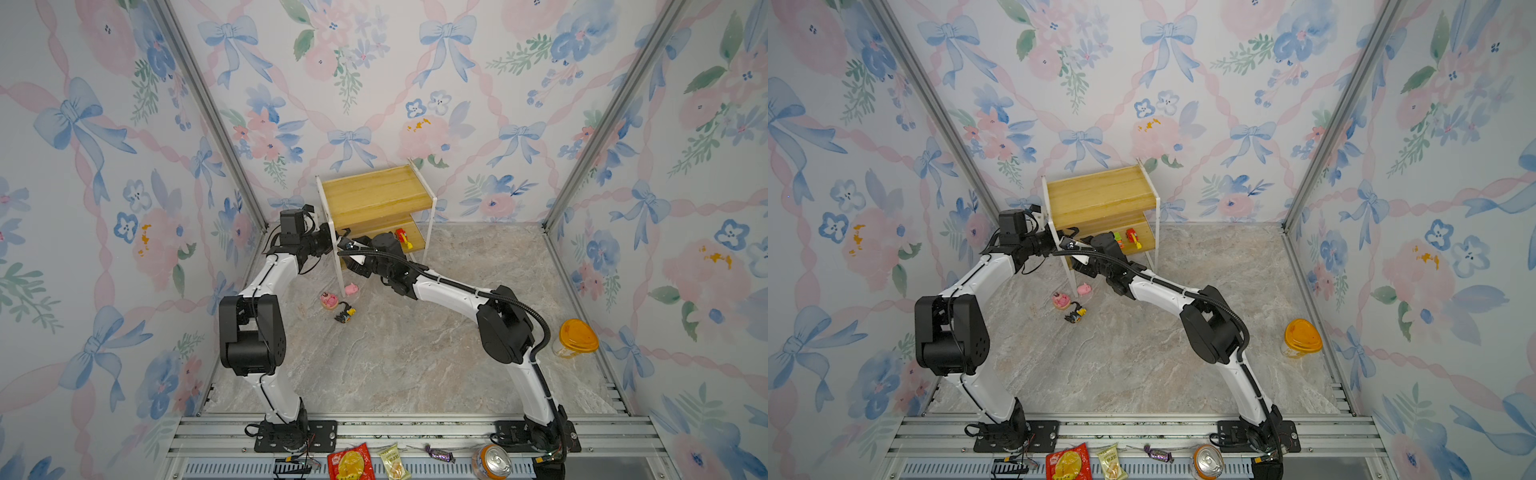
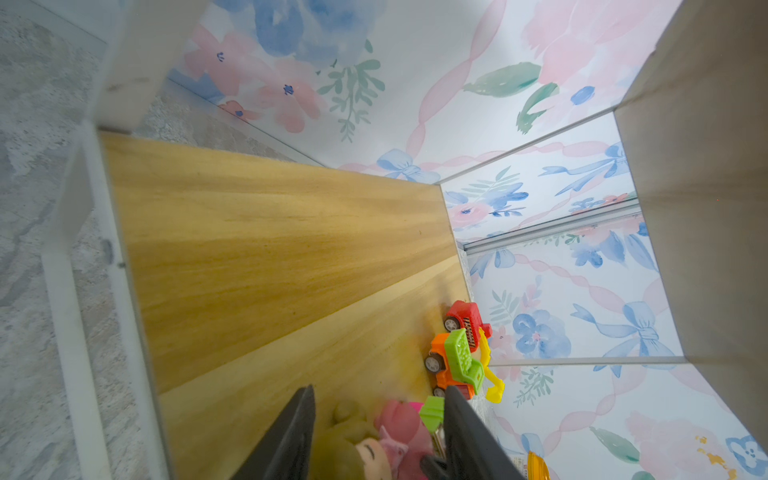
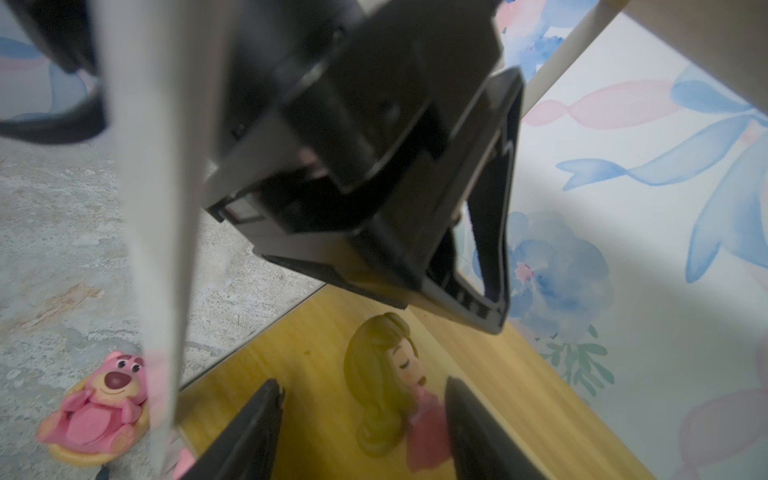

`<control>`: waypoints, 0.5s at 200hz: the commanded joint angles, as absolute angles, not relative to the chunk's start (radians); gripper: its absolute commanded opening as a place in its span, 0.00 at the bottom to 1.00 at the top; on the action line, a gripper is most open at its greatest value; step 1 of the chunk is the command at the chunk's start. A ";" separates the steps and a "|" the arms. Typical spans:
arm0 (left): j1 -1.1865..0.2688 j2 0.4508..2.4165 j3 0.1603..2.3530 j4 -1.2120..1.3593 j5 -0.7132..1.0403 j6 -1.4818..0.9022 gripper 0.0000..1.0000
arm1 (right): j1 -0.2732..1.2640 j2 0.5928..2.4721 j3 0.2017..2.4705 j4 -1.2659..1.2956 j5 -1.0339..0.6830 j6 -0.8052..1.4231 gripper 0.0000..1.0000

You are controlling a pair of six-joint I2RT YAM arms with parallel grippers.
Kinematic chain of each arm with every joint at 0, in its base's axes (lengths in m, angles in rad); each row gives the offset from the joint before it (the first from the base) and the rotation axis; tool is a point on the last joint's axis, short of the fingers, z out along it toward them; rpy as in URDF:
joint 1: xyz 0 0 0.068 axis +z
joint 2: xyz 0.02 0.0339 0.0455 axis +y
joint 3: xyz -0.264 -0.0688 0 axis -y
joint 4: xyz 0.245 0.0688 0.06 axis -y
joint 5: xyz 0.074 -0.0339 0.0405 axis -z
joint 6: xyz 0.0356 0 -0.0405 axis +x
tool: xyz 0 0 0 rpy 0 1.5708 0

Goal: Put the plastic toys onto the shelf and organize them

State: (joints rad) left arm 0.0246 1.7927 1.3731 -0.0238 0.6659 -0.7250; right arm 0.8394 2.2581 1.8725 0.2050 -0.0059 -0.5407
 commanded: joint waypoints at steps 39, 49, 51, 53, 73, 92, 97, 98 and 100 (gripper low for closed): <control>0.010 1.825 1.400 -0.029 0.656 -0.701 0.52 | 0.833 2.318 1.976 0.146 0.005 -0.535 0.62; 0.008 1.827 1.402 -0.029 0.657 -0.703 0.52 | 0.834 2.325 1.988 0.140 0.004 -0.532 0.61; 0.008 1.827 1.403 -0.029 0.657 -0.703 0.52 | 0.834 2.326 1.991 0.140 0.004 -0.532 0.61; 0.008 1.828 1.403 -0.028 0.659 -0.702 0.52 | 0.834 2.328 1.994 0.138 0.005 -0.532 0.61; 0.007 1.829 1.405 -0.029 0.660 -0.703 0.52 | 0.830 2.342 2.017 0.123 0.005 -0.527 0.60; 0.005 1.830 1.405 -0.029 0.663 -0.705 0.50 | 0.829 2.348 2.034 0.108 0.006 -0.523 0.57; 0.005 1.830 1.405 -0.029 0.663 -0.704 0.49 | 0.828 2.350 2.035 0.105 0.006 -0.520 0.56; 0.005 1.830 1.405 -0.029 0.663 -0.705 0.48 | 0.829 2.350 2.036 0.106 0.006 -0.521 0.56; 0.004 1.830 1.403 -0.029 0.664 -0.705 0.48 | 0.829 2.350 2.037 0.106 0.006 -0.520 0.55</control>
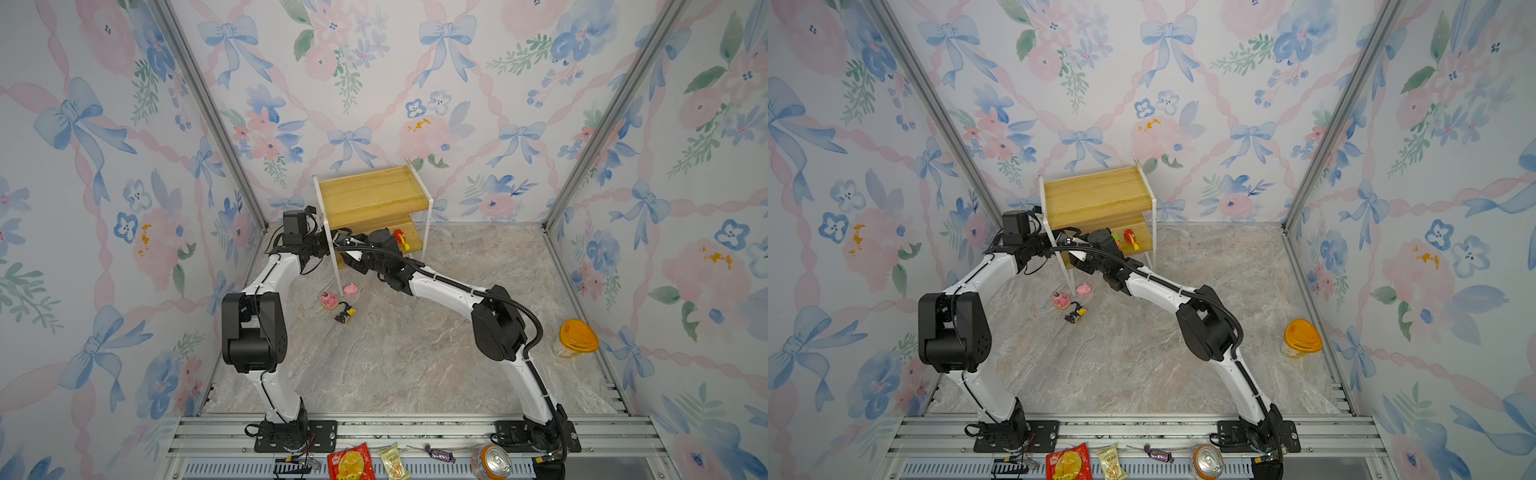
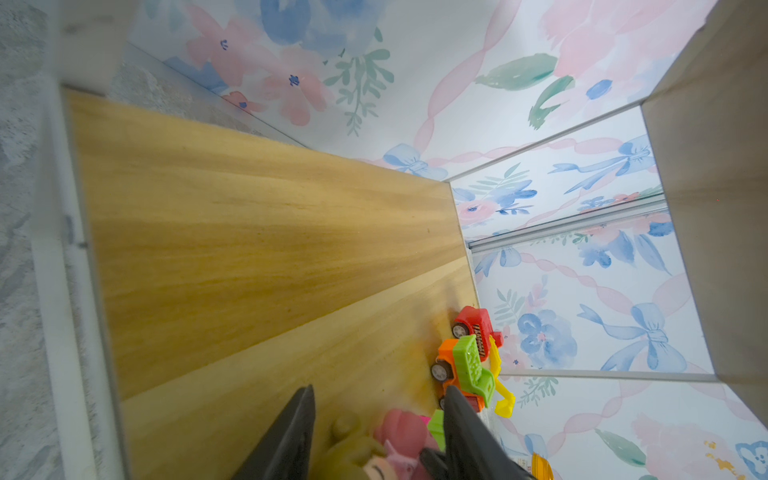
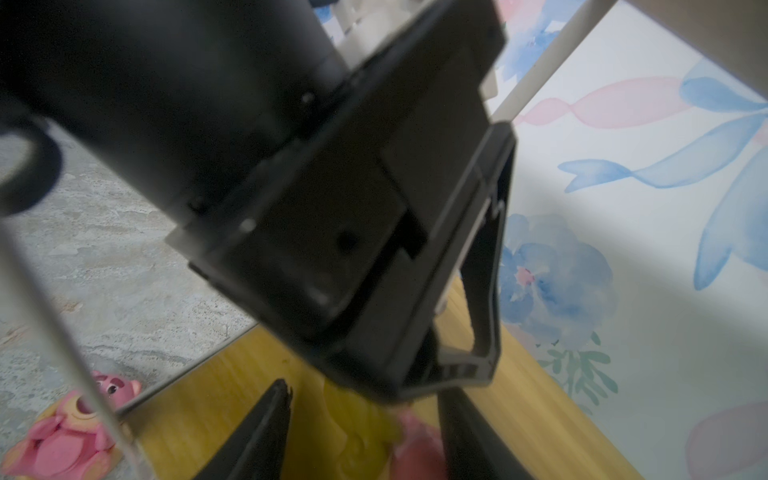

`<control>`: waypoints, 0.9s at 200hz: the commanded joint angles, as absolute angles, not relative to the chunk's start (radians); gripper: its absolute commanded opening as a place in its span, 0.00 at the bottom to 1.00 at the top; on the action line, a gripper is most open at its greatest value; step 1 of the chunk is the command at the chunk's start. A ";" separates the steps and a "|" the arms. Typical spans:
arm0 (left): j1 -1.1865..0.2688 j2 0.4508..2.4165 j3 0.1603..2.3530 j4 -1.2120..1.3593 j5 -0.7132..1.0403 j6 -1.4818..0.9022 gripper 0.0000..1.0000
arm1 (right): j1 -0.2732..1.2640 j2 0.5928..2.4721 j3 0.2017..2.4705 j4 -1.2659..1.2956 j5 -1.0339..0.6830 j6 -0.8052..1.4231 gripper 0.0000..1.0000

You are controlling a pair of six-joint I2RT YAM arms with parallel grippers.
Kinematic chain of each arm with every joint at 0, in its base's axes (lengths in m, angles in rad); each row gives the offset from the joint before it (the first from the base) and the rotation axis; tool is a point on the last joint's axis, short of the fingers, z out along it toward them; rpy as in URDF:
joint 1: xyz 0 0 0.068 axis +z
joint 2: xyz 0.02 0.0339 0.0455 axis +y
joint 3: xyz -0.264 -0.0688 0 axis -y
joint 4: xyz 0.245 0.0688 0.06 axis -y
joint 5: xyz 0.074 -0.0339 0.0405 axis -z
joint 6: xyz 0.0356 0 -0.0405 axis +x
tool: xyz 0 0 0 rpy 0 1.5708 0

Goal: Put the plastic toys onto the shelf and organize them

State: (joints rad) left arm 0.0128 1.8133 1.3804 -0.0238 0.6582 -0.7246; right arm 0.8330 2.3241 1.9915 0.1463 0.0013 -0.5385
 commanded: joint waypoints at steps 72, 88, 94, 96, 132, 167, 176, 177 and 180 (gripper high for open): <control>0.002 1.815 1.394 -0.030 0.660 -0.706 0.40 | 0.828 2.357 2.052 0.095 -0.003 -0.513 0.44; 0.002 1.809 1.394 -0.029 0.658 -0.710 0.39 | 0.828 2.363 2.063 0.081 -0.005 -0.521 0.41; 0.002 1.808 1.394 -0.030 0.658 -0.710 0.39 | 0.831 2.365 2.065 0.076 -0.005 -0.524 0.40; 0.002 1.807 1.393 -0.029 0.658 -0.711 0.39 | 0.830 2.367 2.067 0.073 -0.004 -0.526 0.39; 0.003 1.796 1.384 -0.029 0.652 -0.712 0.38 | 0.836 2.373 2.078 0.054 -0.009 -0.529 0.36; 0.014 1.774 1.369 -0.030 0.638 -0.717 0.38 | 0.845 2.373 2.084 0.051 -0.024 -0.524 0.34; 0.015 1.769 1.367 -0.029 0.635 -0.719 0.38 | 0.848 2.374 2.086 0.053 -0.023 -0.522 0.34; 0.015 1.768 1.367 -0.030 0.635 -0.718 0.38 | 0.848 2.373 2.085 0.054 -0.024 -0.521 0.33; 0.017 1.766 1.365 -0.029 0.635 -0.719 0.38 | 0.849 2.374 2.086 0.054 -0.024 -0.519 0.33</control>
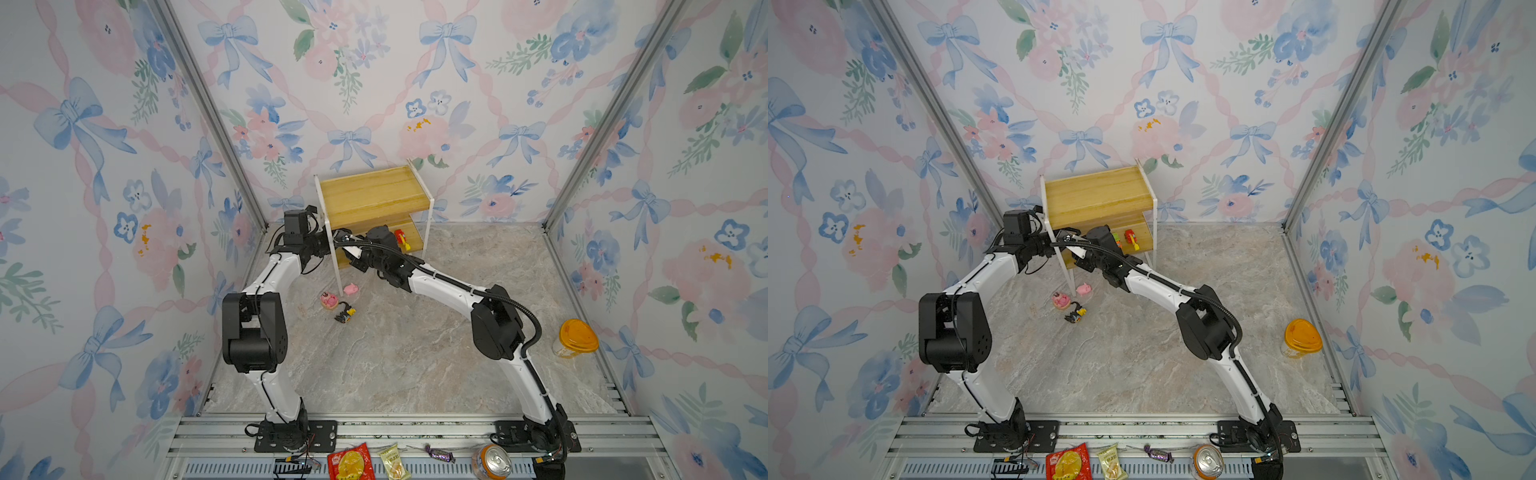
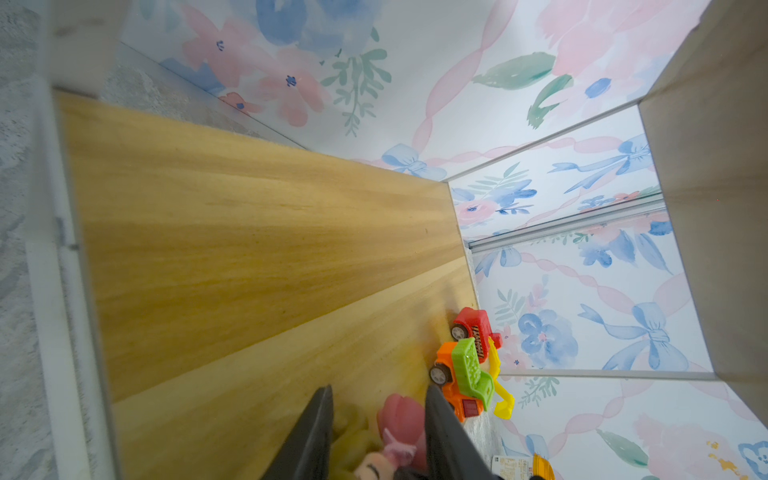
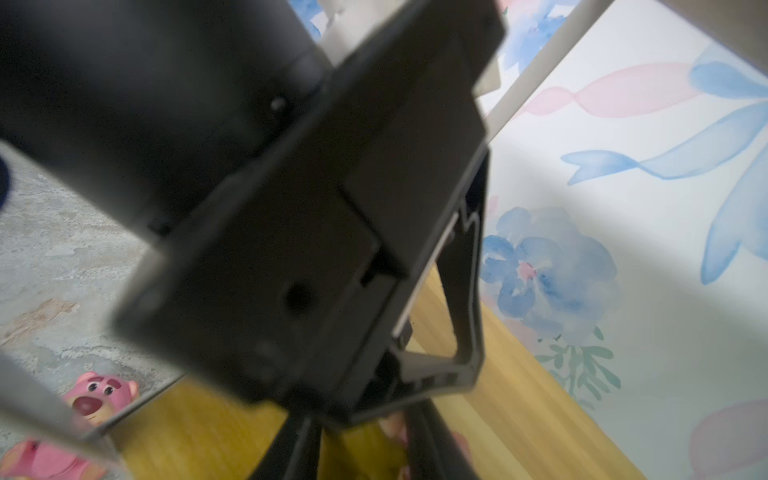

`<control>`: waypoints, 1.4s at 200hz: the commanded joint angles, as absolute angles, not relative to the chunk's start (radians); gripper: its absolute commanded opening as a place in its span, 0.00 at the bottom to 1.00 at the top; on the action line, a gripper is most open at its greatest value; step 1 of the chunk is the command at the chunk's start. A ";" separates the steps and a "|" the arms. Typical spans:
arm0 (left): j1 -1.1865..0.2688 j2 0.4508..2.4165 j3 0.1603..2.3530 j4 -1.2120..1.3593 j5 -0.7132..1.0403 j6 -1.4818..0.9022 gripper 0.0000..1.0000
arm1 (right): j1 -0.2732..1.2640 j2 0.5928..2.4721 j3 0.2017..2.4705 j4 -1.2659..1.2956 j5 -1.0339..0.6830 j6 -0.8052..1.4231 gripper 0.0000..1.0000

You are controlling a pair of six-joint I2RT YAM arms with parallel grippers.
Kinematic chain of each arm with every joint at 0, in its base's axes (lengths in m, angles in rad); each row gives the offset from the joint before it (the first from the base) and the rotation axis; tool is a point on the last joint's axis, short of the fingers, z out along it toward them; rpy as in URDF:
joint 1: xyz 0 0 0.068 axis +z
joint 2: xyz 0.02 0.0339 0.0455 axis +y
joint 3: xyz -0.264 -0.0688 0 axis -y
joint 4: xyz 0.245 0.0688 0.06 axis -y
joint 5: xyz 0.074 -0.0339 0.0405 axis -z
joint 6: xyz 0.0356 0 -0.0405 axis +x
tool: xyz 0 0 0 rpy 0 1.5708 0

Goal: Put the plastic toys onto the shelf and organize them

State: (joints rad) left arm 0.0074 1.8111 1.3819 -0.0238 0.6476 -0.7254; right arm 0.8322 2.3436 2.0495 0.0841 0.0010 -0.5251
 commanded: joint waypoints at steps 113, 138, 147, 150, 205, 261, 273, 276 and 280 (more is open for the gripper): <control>0.029 1.758 1.359 -0.029 0.624 -0.727 0.37 | 0.873 2.350 2.027 0.150 -0.002 -0.532 0.16; 0.033 1.758 1.361 -0.029 0.621 -0.728 0.37 | 0.874 2.341 2.016 0.162 0.000 -0.534 0.14; 0.034 1.760 1.361 -0.029 0.620 -0.727 0.37 | 0.875 2.335 2.005 0.173 0.000 -0.533 0.13; 0.034 1.760 1.361 -0.030 0.618 -0.727 0.37 | 0.876 2.333 2.000 0.179 0.000 -0.533 0.12; 0.043 1.762 1.362 -0.030 0.609 -0.730 0.37 | 0.886 2.311 1.974 0.212 -0.009 -0.528 0.06; 0.051 1.766 1.358 -0.028 0.600 -0.728 0.37 | 0.898 2.267 1.937 0.241 -0.014 -0.526 0.04; 0.052 1.768 1.356 -0.030 0.598 -0.726 0.37 | 0.902 2.253 1.922 0.250 -0.014 -0.527 0.04; 0.053 1.767 1.355 -0.029 0.598 -0.726 0.37 | 0.902 2.250 1.918 0.252 -0.014 -0.527 0.04; 0.053 1.768 1.355 -0.029 0.598 -0.726 0.37 | 0.904 2.244 1.912 0.257 -0.014 -0.526 0.03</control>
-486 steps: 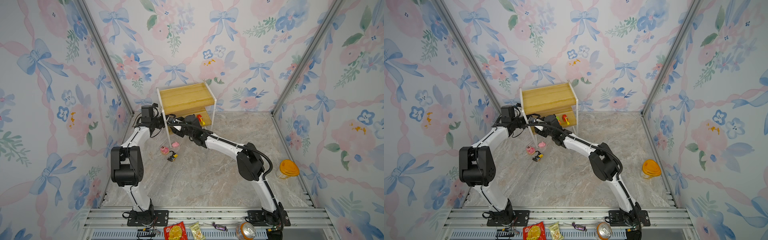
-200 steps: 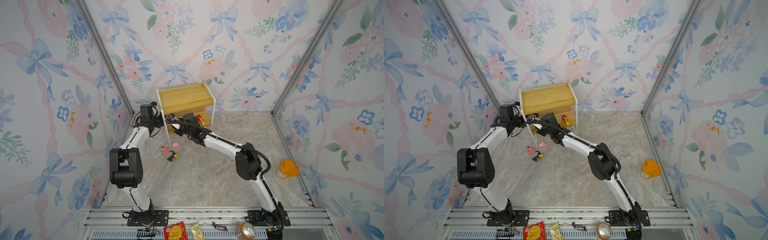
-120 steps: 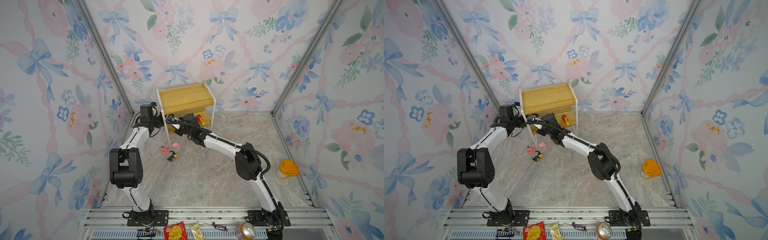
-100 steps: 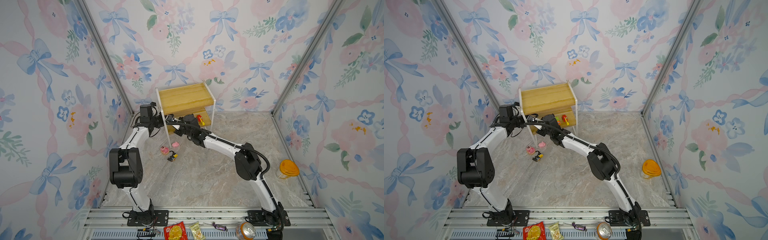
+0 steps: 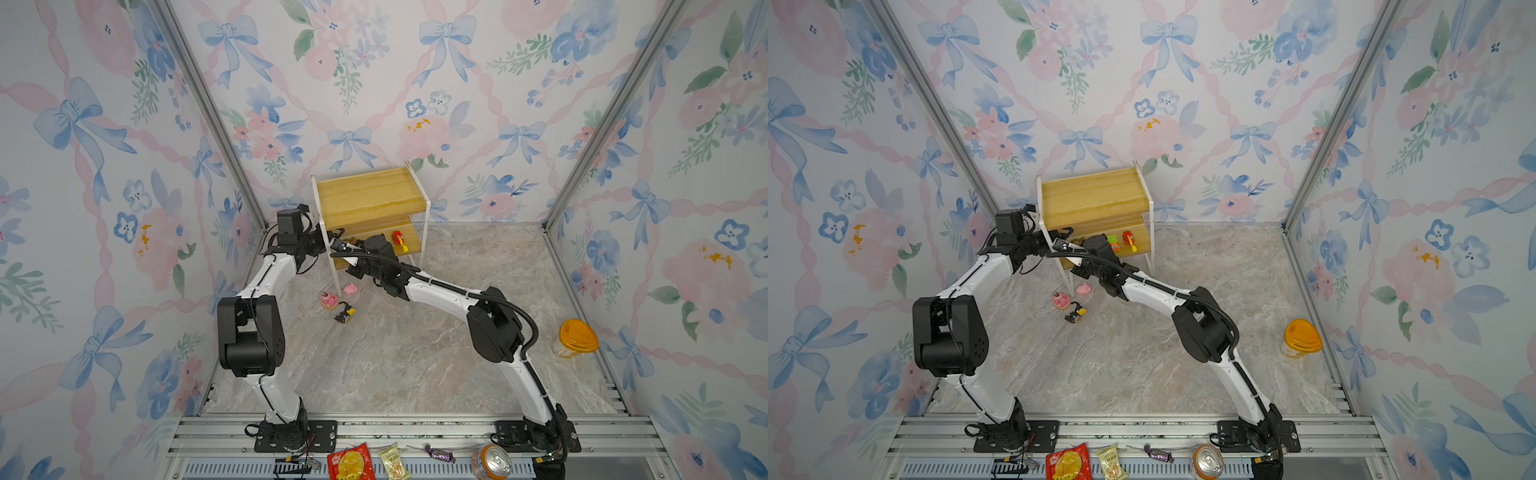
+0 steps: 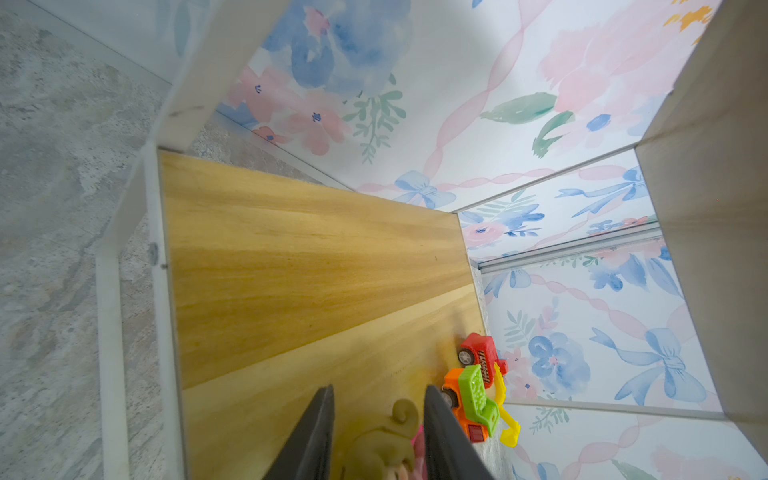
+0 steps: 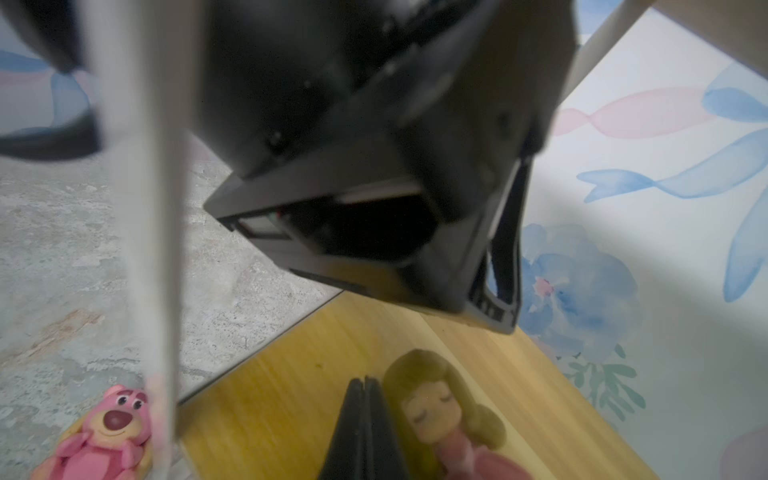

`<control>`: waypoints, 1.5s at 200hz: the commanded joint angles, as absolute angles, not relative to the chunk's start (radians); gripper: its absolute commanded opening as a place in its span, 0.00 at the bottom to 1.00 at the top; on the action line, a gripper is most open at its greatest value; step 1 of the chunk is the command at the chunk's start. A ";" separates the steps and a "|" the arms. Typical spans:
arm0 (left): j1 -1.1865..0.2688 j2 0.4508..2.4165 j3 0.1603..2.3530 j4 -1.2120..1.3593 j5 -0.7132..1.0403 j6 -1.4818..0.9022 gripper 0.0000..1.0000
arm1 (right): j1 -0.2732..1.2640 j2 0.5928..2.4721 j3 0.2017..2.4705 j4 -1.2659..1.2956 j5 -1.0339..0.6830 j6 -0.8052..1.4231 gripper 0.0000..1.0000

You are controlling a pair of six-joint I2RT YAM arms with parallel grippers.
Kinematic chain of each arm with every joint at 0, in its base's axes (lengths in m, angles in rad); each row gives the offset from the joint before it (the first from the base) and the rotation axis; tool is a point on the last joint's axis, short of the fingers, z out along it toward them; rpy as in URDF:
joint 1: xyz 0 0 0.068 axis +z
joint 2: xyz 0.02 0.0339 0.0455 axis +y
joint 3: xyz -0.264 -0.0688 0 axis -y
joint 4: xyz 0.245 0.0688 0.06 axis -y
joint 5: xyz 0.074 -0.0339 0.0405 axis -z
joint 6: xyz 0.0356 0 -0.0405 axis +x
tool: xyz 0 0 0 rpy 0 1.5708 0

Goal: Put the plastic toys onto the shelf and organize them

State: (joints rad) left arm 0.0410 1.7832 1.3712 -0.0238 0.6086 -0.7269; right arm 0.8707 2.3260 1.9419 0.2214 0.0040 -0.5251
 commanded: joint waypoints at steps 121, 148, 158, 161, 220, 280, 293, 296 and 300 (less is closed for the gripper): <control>0.035 1.780 1.364 -0.029 0.571 -0.676 0.57 | 0.856 1.898 1.429 0.380 0.027 -0.373 0.24; 0.027 1.784 1.373 -0.030 0.563 -0.647 0.64 | 0.815 1.826 1.342 0.373 -0.016 -0.296 0.33; 0.023 1.787 1.376 -0.030 0.559 -0.638 0.65 | 0.800 1.807 1.323 0.371 -0.037 -0.277 0.37; 0.022 1.788 1.377 -0.029 0.558 -0.634 0.65 | 0.798 1.804 1.321 0.367 -0.039 -0.274 0.38; -0.019 1.798 1.396 -0.070 0.491 -0.514 0.72 | 0.781 1.798 1.310 0.363 -0.040 -0.284 0.47; -0.026 1.827 1.422 -0.071 0.520 -0.428 0.74 | 0.777 1.892 1.431 0.357 -0.048 -0.245 0.53; -0.028 1.830 1.427 -0.074 0.528 -0.414 0.73 | 0.777 1.898 1.435 0.366 -0.048 -0.239 0.53; -0.029 1.830 1.428 -0.076 0.531 -0.411 0.73 | 0.777 1.899 1.436 0.369 -0.045 -0.238 0.54; -0.030 1.831 1.429 -0.077 0.533 -0.406 0.73 | 0.777 1.899 1.435 0.370 -0.042 -0.237 0.54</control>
State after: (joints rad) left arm -0.0219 1.8091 1.3975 -0.0578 0.5129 -0.4698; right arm 0.7803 1.8774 1.3998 0.3431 -0.0341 -0.2684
